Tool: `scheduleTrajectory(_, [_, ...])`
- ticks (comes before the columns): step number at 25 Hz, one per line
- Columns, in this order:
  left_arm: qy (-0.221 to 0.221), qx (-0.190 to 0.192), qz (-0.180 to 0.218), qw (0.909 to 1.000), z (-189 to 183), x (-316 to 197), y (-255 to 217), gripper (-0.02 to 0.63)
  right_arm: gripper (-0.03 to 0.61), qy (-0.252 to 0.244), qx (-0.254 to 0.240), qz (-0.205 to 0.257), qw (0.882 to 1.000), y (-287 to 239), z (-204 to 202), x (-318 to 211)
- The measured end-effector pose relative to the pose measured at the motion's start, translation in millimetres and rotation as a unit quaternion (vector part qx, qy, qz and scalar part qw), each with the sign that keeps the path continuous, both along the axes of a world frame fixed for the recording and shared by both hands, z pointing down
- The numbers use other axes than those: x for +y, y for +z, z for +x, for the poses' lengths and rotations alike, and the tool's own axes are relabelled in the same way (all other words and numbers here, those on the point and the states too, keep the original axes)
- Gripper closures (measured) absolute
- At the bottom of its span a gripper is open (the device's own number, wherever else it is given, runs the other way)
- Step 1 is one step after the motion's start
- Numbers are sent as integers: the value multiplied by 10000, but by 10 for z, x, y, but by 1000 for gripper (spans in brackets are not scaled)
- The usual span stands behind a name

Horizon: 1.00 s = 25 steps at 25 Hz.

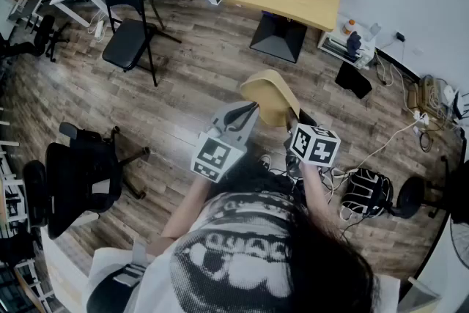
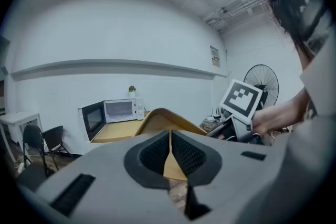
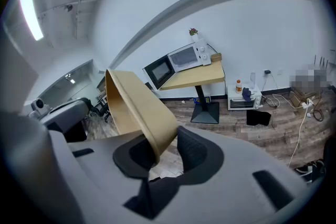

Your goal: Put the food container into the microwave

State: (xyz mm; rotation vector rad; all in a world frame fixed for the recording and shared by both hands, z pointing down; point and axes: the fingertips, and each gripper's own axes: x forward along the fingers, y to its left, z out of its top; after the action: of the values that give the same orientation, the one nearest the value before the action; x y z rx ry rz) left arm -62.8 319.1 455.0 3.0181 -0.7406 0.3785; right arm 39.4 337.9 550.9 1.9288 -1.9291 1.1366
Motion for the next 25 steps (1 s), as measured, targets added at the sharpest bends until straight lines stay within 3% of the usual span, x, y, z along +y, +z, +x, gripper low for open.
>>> scheduleTrajectory(13, [11,-73,188,9998,118,-65,-123,600,477,175,-400,76,9990,23,184,-106])
scheduleTrajectory(25, [47,-172,114,9998,284,-706,6,600,477,278,-553,-35,9981,169,394,-684])
